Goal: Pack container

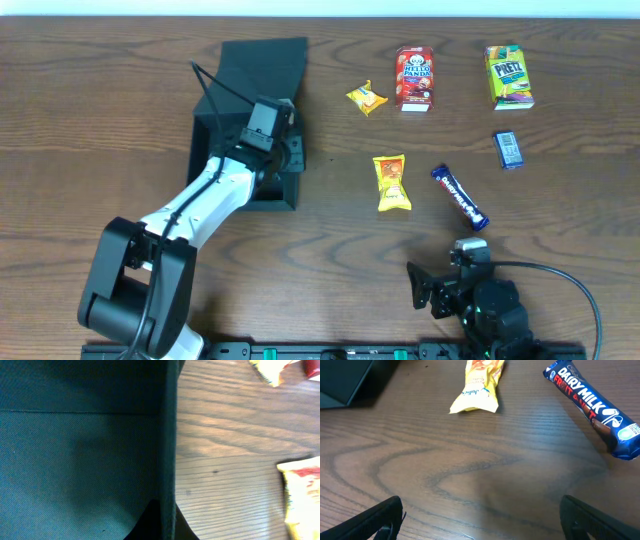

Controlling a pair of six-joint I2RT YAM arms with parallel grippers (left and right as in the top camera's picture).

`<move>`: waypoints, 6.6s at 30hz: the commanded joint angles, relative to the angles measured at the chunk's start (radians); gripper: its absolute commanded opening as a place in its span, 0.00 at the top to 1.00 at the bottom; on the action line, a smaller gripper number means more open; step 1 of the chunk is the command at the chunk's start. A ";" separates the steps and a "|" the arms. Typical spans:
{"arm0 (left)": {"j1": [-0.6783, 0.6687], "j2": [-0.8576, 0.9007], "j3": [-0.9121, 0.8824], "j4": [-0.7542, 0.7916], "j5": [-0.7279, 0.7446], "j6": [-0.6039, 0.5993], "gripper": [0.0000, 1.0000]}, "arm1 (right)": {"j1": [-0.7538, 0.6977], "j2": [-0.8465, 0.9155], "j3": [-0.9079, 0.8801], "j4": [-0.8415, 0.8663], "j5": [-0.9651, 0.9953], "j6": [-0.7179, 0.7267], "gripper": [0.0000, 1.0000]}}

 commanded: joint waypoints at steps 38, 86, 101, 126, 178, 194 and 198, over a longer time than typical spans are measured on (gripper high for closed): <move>-0.191 0.271 0.301 0.032 -0.018 -0.277 0.94 | 0.009 -0.005 -0.003 -0.003 0.094 -0.087 0.01; 0.309 -0.046 0.592 -0.301 -0.232 0.301 0.05 | 0.009 -0.005 -0.003 -0.003 0.094 -0.087 0.01; 0.393 0.030 0.592 -0.319 -0.151 0.435 0.05 | 0.009 -0.005 -0.003 -0.003 0.094 -0.087 0.01; 0.393 0.029 0.592 -0.327 -0.044 0.436 0.05 | 0.009 -0.005 -0.003 0.291 0.097 0.508 0.01; 0.567 -0.373 0.592 -1.002 0.282 0.761 0.05 | -0.698 2.006 1.526 0.294 -0.046 -0.322 0.01; 0.567 -0.449 0.592 -1.083 0.266 0.737 0.05 | -0.724 2.219 1.537 0.438 -0.022 -0.405 0.01; 0.567 -0.449 0.592 -1.083 0.266 0.737 0.05 | -0.734 2.259 1.537 0.479 -0.101 -0.413 0.01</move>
